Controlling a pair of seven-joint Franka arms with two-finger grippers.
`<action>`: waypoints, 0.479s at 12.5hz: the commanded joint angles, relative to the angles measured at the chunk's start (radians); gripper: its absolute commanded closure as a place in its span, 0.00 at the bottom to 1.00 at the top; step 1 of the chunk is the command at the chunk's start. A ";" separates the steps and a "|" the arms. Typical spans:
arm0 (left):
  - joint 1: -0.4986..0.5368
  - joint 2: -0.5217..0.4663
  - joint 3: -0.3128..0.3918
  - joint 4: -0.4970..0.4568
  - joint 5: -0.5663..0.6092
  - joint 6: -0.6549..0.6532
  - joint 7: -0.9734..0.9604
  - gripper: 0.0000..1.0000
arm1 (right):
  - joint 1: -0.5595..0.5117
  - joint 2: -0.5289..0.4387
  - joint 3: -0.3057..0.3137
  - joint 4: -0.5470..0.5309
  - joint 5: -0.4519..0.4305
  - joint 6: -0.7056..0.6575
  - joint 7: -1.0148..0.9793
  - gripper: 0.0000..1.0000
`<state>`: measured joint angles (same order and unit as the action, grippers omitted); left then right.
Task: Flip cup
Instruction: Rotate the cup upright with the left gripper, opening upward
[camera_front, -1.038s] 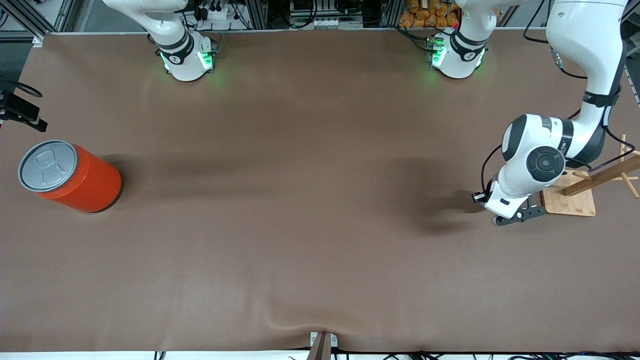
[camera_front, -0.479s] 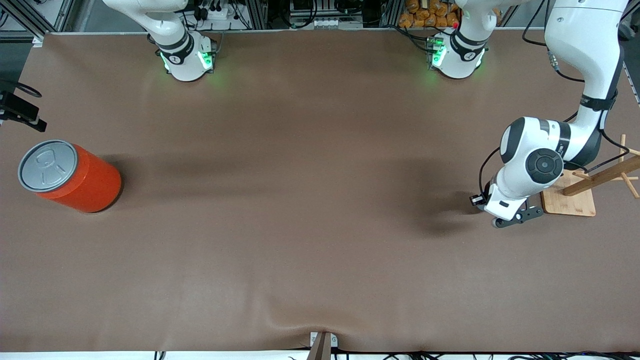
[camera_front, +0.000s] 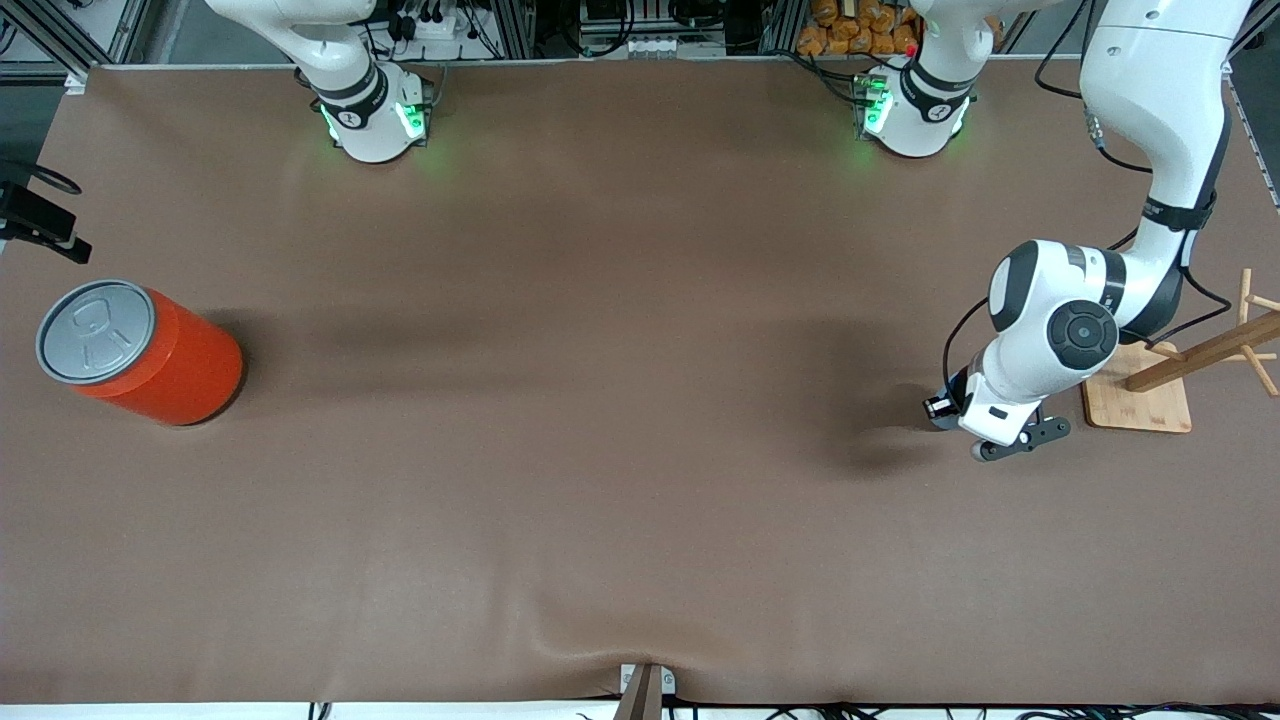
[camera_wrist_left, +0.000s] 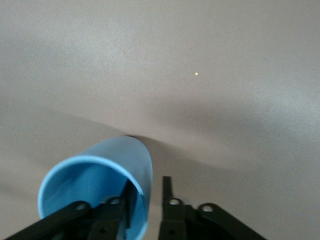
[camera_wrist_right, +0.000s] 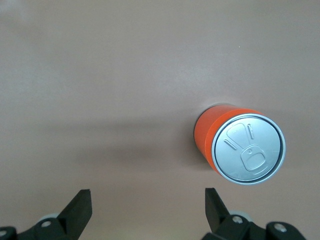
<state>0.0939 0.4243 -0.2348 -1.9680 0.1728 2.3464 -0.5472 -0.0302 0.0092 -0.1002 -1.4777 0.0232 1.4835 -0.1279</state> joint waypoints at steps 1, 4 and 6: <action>-0.013 -0.037 -0.018 0.043 -0.015 -0.012 -0.016 0.00 | -0.014 -0.005 0.007 0.010 0.014 -0.008 -0.001 0.00; -0.008 -0.177 -0.020 0.089 -0.015 -0.143 -0.007 0.00 | -0.014 -0.005 0.008 0.010 0.014 -0.008 -0.001 0.00; -0.005 -0.226 -0.018 0.190 -0.015 -0.336 0.003 0.00 | -0.014 -0.005 0.008 0.010 0.014 -0.008 -0.001 0.00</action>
<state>0.0885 0.2698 -0.2561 -1.8348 0.1712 2.1568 -0.5492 -0.0305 0.0092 -0.1003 -1.4764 0.0232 1.4834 -0.1279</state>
